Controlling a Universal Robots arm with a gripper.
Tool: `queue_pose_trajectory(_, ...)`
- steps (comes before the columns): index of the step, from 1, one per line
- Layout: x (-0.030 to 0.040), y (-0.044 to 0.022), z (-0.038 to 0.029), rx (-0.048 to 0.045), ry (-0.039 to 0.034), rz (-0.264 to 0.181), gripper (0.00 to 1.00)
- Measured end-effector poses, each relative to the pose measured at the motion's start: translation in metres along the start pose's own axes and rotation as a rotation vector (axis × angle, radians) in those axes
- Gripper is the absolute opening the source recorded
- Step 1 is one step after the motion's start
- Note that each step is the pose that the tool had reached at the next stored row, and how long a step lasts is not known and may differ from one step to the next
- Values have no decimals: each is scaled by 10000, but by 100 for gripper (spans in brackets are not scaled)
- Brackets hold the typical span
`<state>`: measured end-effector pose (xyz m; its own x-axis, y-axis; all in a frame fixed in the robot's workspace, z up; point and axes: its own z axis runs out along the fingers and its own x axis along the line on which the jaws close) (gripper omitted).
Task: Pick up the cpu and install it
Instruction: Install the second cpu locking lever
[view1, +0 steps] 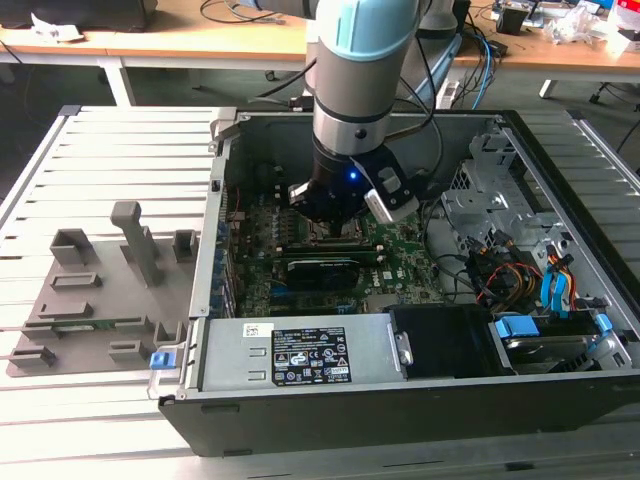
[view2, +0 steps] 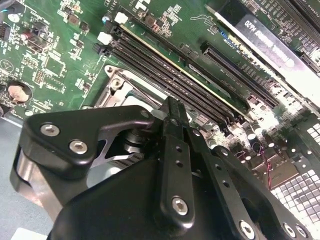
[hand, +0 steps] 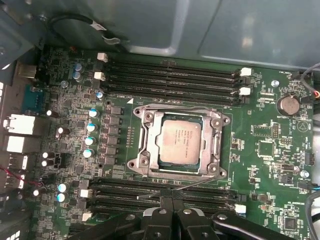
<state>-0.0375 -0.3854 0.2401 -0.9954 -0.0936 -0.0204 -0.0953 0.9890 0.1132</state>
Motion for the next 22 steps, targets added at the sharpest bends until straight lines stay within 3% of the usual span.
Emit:
queue_pose_trajectory(15, 72, -17, 210, 0, 0, 0, 11)
queue_pose_trajectory(19, 156, -12, 231, -3, 0, 0, 11)
queue_pose_trajectory(22, 310, -1, 269, -7, 1, 1, 11)
